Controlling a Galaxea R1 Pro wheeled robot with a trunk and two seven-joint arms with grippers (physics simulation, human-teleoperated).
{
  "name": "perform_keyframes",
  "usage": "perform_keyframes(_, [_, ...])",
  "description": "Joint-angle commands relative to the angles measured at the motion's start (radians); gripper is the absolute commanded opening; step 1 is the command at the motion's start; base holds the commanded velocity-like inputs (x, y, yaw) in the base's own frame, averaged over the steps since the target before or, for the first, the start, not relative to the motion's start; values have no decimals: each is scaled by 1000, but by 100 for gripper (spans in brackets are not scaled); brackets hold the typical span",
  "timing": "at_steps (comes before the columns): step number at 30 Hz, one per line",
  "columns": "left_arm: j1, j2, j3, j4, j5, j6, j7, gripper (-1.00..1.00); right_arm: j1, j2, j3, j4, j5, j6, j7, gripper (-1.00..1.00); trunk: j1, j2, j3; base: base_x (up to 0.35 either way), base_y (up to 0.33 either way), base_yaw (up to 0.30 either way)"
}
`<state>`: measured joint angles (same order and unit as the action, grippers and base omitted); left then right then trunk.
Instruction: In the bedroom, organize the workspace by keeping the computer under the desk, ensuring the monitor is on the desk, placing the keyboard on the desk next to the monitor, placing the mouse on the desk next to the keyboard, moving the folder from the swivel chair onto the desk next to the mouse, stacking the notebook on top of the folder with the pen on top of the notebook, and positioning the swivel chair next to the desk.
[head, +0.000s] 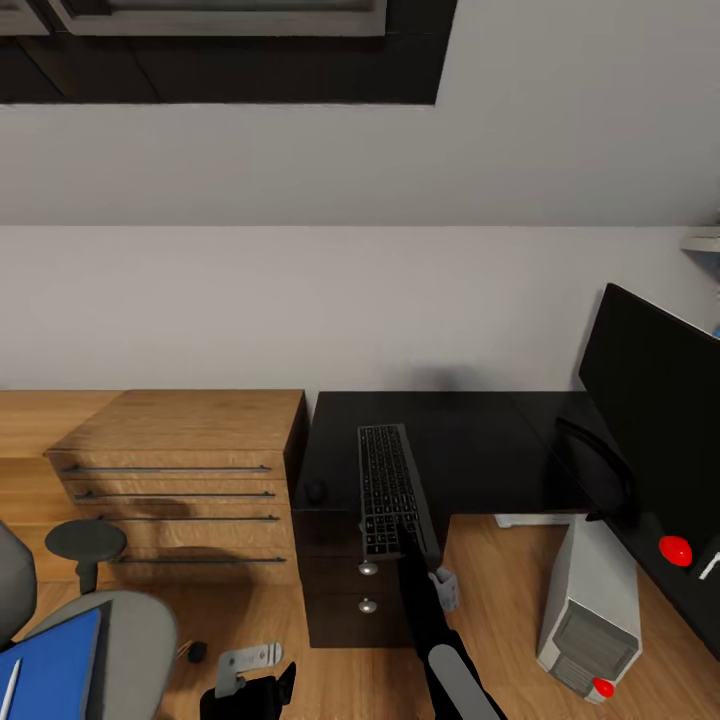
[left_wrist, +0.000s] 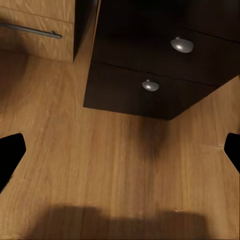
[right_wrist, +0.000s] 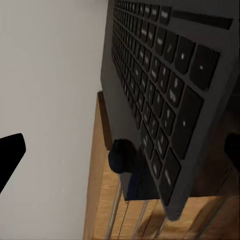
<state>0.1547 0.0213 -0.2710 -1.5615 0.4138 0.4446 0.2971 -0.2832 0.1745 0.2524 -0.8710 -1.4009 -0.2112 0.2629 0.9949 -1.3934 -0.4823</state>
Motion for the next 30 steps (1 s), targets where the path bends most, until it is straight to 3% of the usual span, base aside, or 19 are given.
perform_keyframes(1, [0,1,-2,-2,10,2,10,100,-1,0,2,1,-10,-4,4,100,-1,-1,-1,-305,0,0])
perform_keyframes(14, [0,0,-2,-2,9,0,14,100,-2,0,2,4,-5,-5,-34,100,-1,-1,-1,-330,-3,0])
perform_keyframes(16, [0,0,-2,-2,9,-2,14,100,-2,-14,2,6,-5,-5,-55,100,-1,-1,-1,-330,-75,0])
perform_keyframes(20, [0,1,-2,-1,10,-3,16,100,-2,-29,2,6,-5,-5,-80,100,-1,-1,-1,-308,-151,0])
perform_keyframes(30, [0,3,1,9,10,-3,17,100,-3,-35,3,30,-5,-8,-92,100,-1,-1,-1,-261,-223,0])
